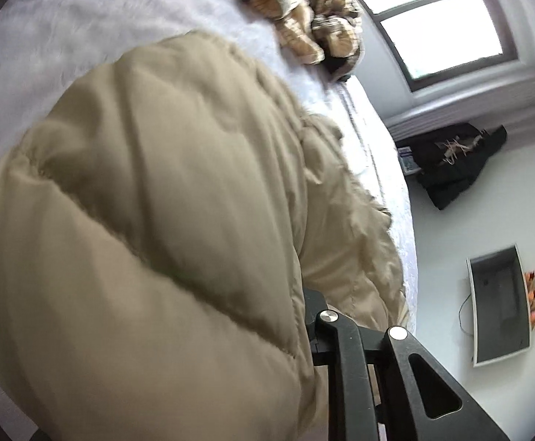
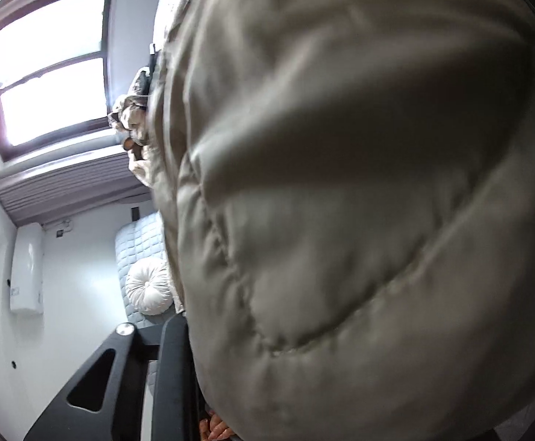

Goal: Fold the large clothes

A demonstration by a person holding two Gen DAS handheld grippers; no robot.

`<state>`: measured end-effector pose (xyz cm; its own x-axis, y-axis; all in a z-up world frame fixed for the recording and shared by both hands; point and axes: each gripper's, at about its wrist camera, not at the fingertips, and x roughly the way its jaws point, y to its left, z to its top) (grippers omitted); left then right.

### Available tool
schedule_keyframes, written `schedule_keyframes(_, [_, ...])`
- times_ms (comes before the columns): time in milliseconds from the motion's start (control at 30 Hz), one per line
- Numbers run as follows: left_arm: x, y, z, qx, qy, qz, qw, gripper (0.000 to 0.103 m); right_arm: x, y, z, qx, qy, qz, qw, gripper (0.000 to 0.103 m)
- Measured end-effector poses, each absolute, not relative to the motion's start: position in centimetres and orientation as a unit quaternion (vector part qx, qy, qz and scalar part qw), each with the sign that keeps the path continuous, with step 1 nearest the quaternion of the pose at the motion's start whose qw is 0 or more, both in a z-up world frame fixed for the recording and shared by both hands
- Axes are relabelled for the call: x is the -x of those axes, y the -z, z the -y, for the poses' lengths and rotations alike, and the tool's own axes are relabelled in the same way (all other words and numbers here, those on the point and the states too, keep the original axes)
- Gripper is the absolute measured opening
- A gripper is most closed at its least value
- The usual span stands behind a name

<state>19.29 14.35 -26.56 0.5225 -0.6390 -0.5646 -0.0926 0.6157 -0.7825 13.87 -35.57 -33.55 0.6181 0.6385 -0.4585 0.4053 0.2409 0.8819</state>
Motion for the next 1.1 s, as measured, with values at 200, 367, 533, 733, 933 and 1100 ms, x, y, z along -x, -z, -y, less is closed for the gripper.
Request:
schedule_keyframes(200, [-17.3, 23.2, -14.6, 0.396, 0.181, -0.441, 0.785, 0.022, -13.0, 30.9, 36.0, -0.603, -0.123, -0.423, 0.665, 0.024])
schedule_keyframes(367, [-14.6, 21.7, -14.4, 0.373, 0.192, -0.457, 0.785, 0.022, -10.7, 29.9, 36.3, -0.588, -0.144, -0.435, 0.667, 0.024])
schedule_keyframes(533, [-10.0, 22.5, -15.7, 0.360, 0.212, -0.498, 0.760, 0.022, -6.9, 28.8, 35.9, -0.581, -0.142, -0.441, 0.669, 0.024])
schedule_keyframes(733, [-4.0, 23.4, -18.4, 0.325, 0.230, -0.553, 0.732, 0.022, 0.6, 29.0, 34.4, -0.585, -0.131, -0.464, 0.653, 0.024])
schedule_keyframes(933, [-1.1, 25.7, -19.5, 0.301, 0.220, -0.598, 0.709, 0.022, 3.5, 30.6, 32.8, -0.591, -0.108, -0.489, 0.633, 0.026])
schedule_keyframes(1100, [-0.9, 26.7, -18.8, 0.271, 0.186, -0.626, 0.707, 0.043, 3.9, 32.4, 33.1, -0.592, -0.070, -0.511, 0.620, 0.045])
